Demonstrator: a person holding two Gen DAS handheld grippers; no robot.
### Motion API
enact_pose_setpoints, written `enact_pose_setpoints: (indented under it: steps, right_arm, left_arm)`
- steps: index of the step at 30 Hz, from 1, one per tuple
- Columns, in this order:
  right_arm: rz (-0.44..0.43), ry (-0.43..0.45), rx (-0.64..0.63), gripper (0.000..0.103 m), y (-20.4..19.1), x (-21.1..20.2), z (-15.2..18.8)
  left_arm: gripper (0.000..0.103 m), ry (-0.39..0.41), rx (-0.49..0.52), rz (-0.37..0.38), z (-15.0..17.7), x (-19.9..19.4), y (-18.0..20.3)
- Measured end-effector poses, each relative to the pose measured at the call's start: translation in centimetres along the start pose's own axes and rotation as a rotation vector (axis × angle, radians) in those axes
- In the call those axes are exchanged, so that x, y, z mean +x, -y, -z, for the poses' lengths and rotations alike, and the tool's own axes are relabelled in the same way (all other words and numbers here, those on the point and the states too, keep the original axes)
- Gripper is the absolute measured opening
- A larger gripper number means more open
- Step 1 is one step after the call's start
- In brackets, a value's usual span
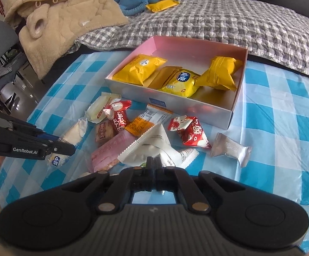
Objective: Organize snacks
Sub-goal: 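Carry the wafer pack and white pouch into the box and release both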
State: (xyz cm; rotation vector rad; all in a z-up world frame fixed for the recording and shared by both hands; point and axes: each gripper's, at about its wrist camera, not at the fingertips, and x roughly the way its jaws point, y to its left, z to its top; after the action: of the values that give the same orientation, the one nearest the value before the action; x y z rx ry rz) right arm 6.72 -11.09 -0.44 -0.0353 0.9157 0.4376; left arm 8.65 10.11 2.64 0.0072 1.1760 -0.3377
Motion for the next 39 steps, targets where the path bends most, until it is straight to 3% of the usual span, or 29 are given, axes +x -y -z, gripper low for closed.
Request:
enact_pose_setpoints:
  steps: [1,3,5,7,10,13,14,19,27,32,39]
  right_arm:
    - [0.009,0.007,-0.043,0.002,-0.4,0.1,0.1]
    - [0.009,0.012,-0.119,0.015,-0.8,0.8,0.4]
    - [0.088,0.032,-0.195,0.070,-1.5,1.4,0.8]
    - [0.116,0.069,-0.292,0.089,-2.6,1.5,1.2]
    - [0.135,0.067,-0.395,0.086,-3.8,2.8,0.9]
    - [0.193,-0.010,-0.437,0.056,-4.1,5.5,0.4]
    - [0.205,-0.015,-0.444,0.051,-4.1,5.9,0.4]
    - [0.091,0.000,-0.302,0.035,-2.6,3.1,-0.4]
    - [0.047,0.030,-0.119,0.031,-0.2,1.0,-0.9]
    - [-0.009,0.100,-0.032,0.030,0.6,-0.6,-2.1]
    - [0.048,0.176,0.138,0.030,3.3,-0.6,-3.7]
  left_arm:
    - [0.017,0.000,-0.002,-0.003,0.0,0.0,0.0]
    - [0.017,0.000,-0.007,-0.005,0.0,0.0,-0.1]
    - [0.017,-0.004,-0.007,-0.008,0.1,0.1,-0.1]
    - [0.017,-0.005,-0.003,-0.008,0.1,0.1,-0.1]
    - [0.017,-0.001,-0.006,-0.005,-0.1,0.1,0.1]
    - [0.017,0.009,0.001,-0.009,-0.2,0.0,0.3]
    - [0.017,0.007,0.003,-0.010,-0.1,0.0,0.3]
    - [0.017,0.025,-0.015,0.011,-0.1,-0.7,-0.4]
    - [0.017,0.082,-0.029,0.038,-1.1,-1.8,-0.3]
    - [0.017,0.126,-0.053,0.040,-2.2,-2.3,-0.7]
    - [0.017,0.210,-0.083,0.070,-5.4,-2.6,-0.3]
